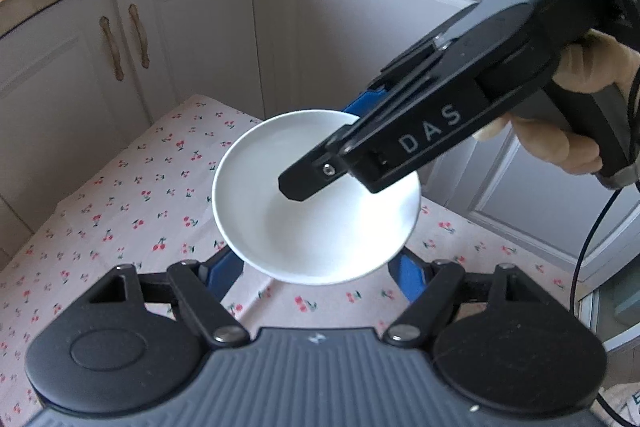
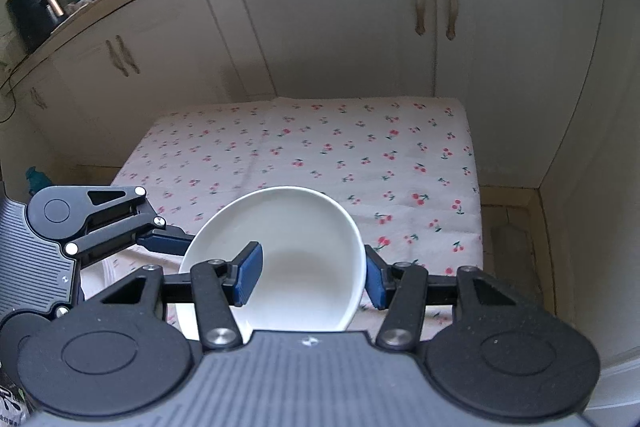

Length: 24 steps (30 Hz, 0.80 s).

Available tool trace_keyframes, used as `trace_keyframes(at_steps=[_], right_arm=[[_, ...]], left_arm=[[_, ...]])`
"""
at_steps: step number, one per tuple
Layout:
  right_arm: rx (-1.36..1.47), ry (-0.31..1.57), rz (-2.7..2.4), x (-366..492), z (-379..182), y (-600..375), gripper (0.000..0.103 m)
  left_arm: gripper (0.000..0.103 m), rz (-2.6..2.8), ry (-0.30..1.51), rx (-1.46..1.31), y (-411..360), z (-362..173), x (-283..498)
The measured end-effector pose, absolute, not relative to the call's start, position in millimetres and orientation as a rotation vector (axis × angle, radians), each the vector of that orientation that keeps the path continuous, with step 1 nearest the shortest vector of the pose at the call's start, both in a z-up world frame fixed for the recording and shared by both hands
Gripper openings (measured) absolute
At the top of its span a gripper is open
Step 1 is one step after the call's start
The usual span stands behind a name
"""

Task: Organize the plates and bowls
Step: 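Lift the white bowl with the right gripper and carry it over the placed bowl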

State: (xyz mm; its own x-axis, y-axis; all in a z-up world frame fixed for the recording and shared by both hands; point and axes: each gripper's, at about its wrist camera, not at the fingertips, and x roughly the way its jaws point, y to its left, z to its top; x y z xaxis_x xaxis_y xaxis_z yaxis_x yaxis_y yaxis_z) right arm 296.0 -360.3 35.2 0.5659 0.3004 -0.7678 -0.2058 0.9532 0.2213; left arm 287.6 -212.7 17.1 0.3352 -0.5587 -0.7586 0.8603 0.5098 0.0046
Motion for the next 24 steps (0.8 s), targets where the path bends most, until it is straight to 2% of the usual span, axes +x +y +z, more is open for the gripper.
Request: trace_keyframes(at_steps=[8,24], right_arm=[[0.093,0.909,0.327,258.2,54.9,-336.5,0.058],[0.056,0.936,0.402,204.7,47.9,-285.6,0.058]], left_arm=[[0.079,-0.942,0.774,0.433,-188.5,32.2,251.4],[0.079,-0.87,0.798,0.401,-141.9,24.4,193.3]])
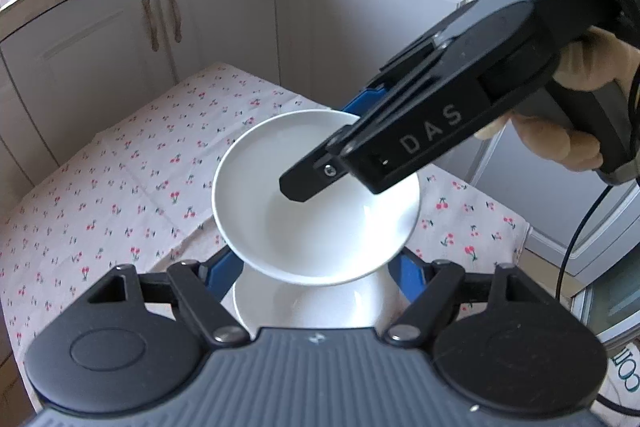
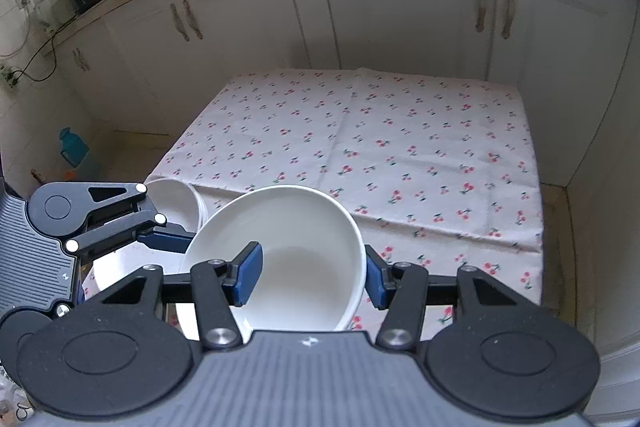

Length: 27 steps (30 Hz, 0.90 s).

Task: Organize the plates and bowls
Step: 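Lift the white bowl with the right gripper and carry it over the placed bowl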

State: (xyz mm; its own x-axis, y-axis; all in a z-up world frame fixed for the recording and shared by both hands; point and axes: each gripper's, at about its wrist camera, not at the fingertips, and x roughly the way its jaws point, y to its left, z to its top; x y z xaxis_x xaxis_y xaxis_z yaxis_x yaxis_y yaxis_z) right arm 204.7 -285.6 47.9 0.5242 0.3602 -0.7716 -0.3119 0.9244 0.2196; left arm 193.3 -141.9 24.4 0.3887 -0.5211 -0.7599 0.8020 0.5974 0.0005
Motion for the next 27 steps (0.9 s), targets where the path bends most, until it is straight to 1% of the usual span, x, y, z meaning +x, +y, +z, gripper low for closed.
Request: trace_keyframes(at_steps=[16,27], right_arm=[[0.043,0.99,0.449,196.4,20.6,-267.6,0.059],[0.046,1.003,0.448,197.2,9.2,-267.3,0.06]], left_arm=[[0.079,-0.853,0.88,0.428,-131.2,3.4,184.4],[0.079,-0.856,0.916,0.425,-130.8,-1.7,187.6]])
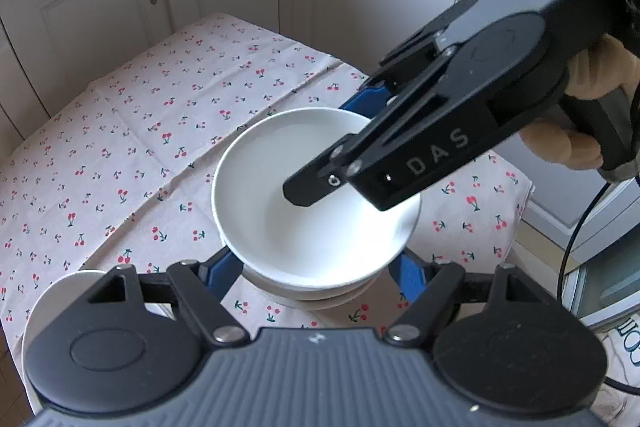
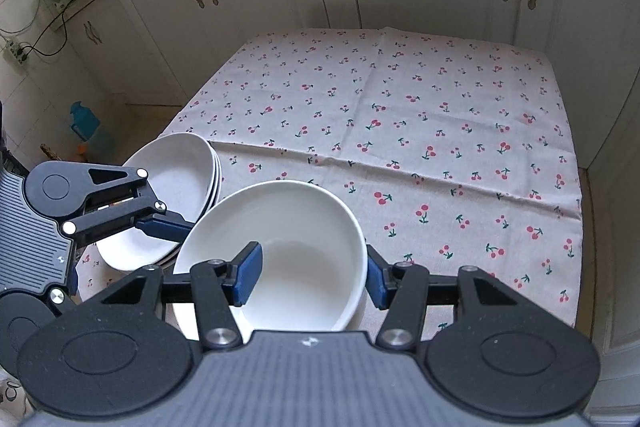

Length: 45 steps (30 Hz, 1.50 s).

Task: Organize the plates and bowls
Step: 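Lift the white bowl with the right gripper and carry it over the placed bowl, then lower the bowl onto the other bowl and open the right gripper, then grasp the bowl stack rim with the left gripper while the right gripper grasps the opposite rim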

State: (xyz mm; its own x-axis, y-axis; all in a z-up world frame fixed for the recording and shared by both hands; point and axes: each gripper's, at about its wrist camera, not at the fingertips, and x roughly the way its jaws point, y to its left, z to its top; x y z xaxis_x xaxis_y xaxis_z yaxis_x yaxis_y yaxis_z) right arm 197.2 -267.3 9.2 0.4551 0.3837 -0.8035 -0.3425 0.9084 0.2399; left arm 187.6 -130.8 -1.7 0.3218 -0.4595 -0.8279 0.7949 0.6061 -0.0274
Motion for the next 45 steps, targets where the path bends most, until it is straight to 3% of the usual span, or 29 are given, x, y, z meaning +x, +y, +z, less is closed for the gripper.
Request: trace_keyframes(at_steps=[14,22,29,36,45], right_arm=[[0.029,0.995,0.445,196.5,5.2,-265.6,0.061],[0.012,0.991,0.463,193.0,4.8,-260.5,0.082],[-0.019,0.914,0.441,178.6,13.7,-262.9,0.086],[-0.077,0.78,0.43,139.4,19.8,-273.4,0.103],[-0.084,0.794,0.42,108.4,8.5,-283.0,0.103]], left_arm=[[0.081,-0.858,0.921,0.412,-129.8,-1.2,190.4],[0.089,-0.856,0.919,0.405,-125.7,-3.5,190.1],[0.094,-0.858,0.899,0.337,-104.8,3.4,178.4],[0.098,-0.842,0.783,0.3,-89.0,-3.3,153.4],[0.098,-0.828,0.756,0.336,-97.7,-25.1,137.4]])
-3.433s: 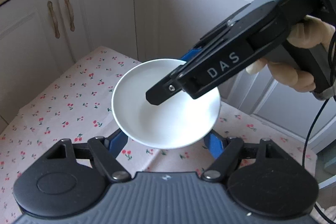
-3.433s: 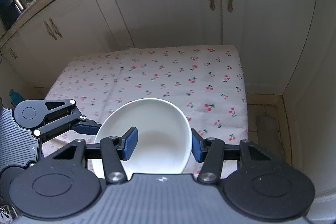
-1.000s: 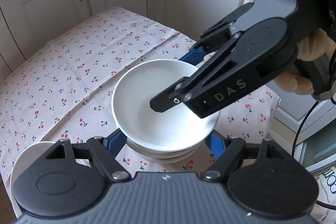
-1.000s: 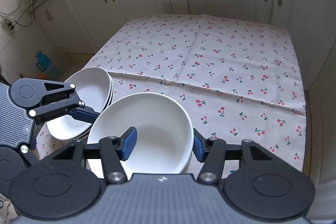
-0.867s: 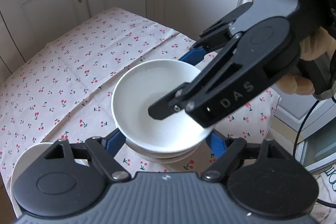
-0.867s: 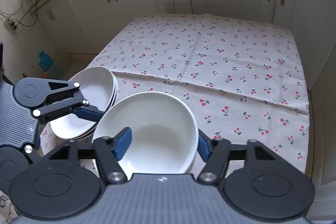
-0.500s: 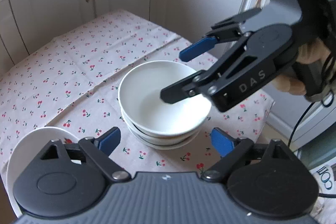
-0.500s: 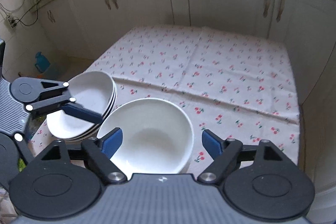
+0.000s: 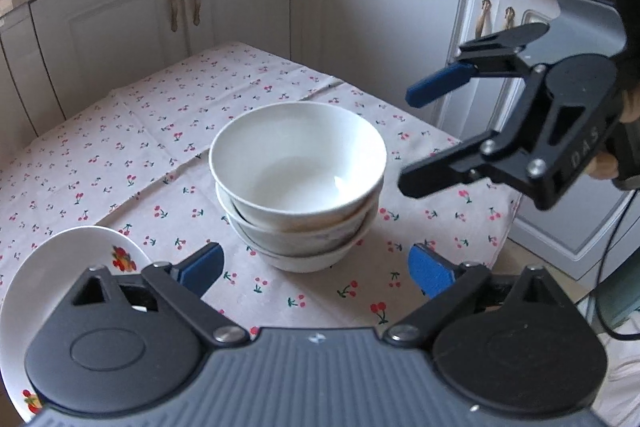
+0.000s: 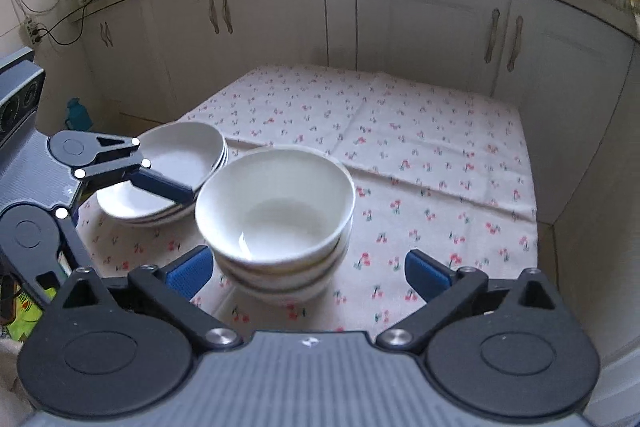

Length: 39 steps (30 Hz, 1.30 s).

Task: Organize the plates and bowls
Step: 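Grasp the bowl stack rim with the left gripper while the right gripper grasps the opposite rim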

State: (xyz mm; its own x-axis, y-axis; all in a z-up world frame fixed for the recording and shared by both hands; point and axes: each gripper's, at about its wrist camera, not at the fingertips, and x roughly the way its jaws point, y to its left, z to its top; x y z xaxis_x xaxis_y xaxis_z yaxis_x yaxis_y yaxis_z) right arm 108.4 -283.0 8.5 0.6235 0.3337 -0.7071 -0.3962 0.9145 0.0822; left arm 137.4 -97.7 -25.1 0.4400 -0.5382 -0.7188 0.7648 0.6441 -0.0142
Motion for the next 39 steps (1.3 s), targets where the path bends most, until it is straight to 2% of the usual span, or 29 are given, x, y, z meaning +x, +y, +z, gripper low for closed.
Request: trace_keyframes(at_steps=[19,30,33,39], right_arm=[[-0.239,0.905,0.534,119.5,-59.8,-288.3,0.103],[-0.305,0.893,0.628,144.9,-73.1,-284.2,0.099],[-0.331,0.889,0.64,144.0,-77.5,-280.8,0.103],[-0.351,0.909,0.655,148.7,-75.4,-279.3,0.103]], left_arm=[[0.098,-0.846,0.844,0.442,-118.8,-57.9,157.2],[0.098,-0.882,0.911,0.509,-122.7,-71.9,180.9],[0.098,-0.897,0.915,0.527,-123.8,-74.4,183.8],[0.094,-0.93,0.917,0.516,-123.0,-73.0,192.5]])
